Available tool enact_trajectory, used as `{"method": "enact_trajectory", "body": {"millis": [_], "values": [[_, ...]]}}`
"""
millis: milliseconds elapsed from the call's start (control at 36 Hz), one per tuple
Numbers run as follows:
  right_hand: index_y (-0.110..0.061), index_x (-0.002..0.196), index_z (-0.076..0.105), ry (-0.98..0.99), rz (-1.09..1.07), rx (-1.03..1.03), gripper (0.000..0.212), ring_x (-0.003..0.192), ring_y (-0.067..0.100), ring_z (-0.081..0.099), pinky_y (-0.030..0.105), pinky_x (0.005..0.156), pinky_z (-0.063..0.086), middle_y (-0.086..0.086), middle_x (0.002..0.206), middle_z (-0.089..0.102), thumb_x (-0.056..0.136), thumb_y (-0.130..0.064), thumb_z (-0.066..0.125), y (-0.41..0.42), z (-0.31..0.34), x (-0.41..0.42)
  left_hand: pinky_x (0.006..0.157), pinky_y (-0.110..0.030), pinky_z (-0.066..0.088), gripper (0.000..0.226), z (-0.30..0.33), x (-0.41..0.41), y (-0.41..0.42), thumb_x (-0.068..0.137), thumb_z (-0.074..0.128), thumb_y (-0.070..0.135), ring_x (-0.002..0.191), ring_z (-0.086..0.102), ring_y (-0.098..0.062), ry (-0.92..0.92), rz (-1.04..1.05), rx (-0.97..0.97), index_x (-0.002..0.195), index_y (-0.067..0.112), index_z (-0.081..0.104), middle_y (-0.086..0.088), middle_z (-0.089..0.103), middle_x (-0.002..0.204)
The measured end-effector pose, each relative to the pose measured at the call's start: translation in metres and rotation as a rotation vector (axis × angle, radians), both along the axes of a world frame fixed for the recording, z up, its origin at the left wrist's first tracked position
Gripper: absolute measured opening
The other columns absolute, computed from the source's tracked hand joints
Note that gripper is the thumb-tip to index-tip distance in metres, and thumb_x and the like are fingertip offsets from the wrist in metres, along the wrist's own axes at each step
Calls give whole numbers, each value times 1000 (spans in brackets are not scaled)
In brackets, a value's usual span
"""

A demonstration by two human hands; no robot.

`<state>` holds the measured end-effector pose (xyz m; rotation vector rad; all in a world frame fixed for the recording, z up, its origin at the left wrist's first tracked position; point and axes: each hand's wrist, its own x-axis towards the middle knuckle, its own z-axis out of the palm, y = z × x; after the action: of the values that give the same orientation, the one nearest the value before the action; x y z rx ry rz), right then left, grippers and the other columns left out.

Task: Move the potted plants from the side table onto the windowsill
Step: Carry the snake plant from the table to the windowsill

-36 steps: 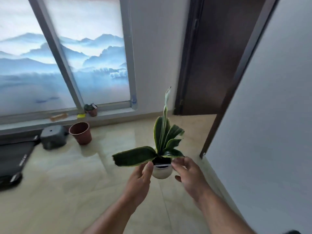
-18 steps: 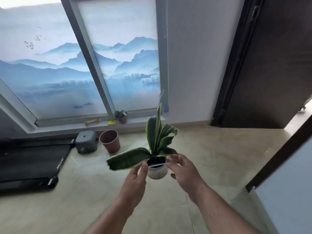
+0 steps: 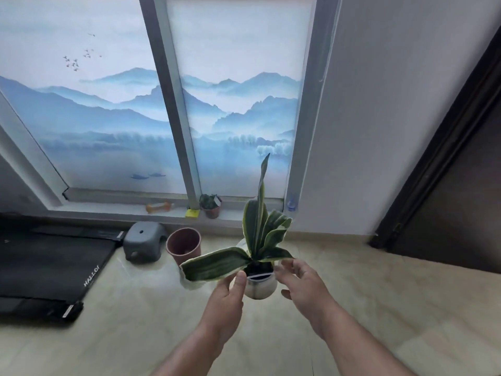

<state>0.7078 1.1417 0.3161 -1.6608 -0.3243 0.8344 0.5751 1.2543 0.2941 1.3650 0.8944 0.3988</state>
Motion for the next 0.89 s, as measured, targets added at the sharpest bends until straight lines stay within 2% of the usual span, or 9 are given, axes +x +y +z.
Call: {"method": "enact_trajectory", "body": {"millis": [111, 194, 278, 333, 528, 694, 806, 889], "values": [[-25, 107, 66, 11, -30, -30, 14, 113, 15, 66, 39, 95, 53, -4, 119, 69, 95, -28, 71, 57, 0, 30, 110, -45, 45, 19, -4, 33, 61, 100, 51, 44, 118, 55, 0, -28, -5, -29, 112, 36, 63, 26, 63, 116], [-21, 108, 67, 8, -21, -59, 15, 114, 18, 66, 38, 93, 52, 0, 121, 69, 95, -26, 70, 97, 1, 52, 110, -44, 45, 13, 0, 51, 96, 101, 50, 39, 109, 53, 11, -64, -6, -64, 102, 37, 62, 28, 64, 110], [-18, 108, 67, 19, -2, -63, 14, 115, 19, 66, 39, 94, 52, 1, 121, 69, 96, -24, 70, 130, 3, 70, 109, -42, 45, 13, 1, 65, 126, 101, 50, 38, 105, 53, 15, -77, -4, -81, 100, 36, 63, 27, 65, 110], [-16, 109, 68, 23, 10, -73, 15, 114, 19, 66, 41, 96, 53, 2, 121, 70, 95, -24, 70, 152, 2, 84, 110, -42, 45, 12, -1, 77, 149, 101, 51, 39, 104, 52, 15, -68, 2, -90, 100, 35, 62, 23, 64, 115], [-16, 110, 68, 50, 54, -92, 20, 113, 20, 67, 44, 97, 54, 2, 117, 71, 94, -26, 72, 219, -13, 135, 108, -46, 45, 15, -23, 125, 213, 99, 52, 46, 108, 54, 9, -3, 43, -88, 102, 36, 63, 29, 65, 107], [-18, 106, 68, 100, 80, -69, 15, 113, 22, 67, 44, 96, 53, 2, 113, 72, 94, -25, 72, 274, -34, 211, 108, -46, 46, 19, -37, 194, 265, 97, 53, 49, 111, 55, 6, 87, 54, -71, 103, 36, 66, 31, 67, 106], [-19, 109, 68, 127, 108, -68, 18, 113, 22, 66, 43, 96, 53, 2, 115, 72, 93, -27, 72, 306, -46, 265, 109, -47, 45, 18, -45, 244, 294, 96, 54, 50, 114, 56, -3, 141, 74, -67, 103, 37, 64, 29, 64, 111], [-20, 109, 67, 130, 137, -96, 17, 113, 22, 66, 43, 97, 53, 1, 116, 71, 94, -27, 71, 329, -53, 306, 108, -45, 46, 16, -51, 281, 315, 97, 55, 49, 109, 55, 6, 174, 68, -85, 96, 38, 67, 33, 66, 103]]}}
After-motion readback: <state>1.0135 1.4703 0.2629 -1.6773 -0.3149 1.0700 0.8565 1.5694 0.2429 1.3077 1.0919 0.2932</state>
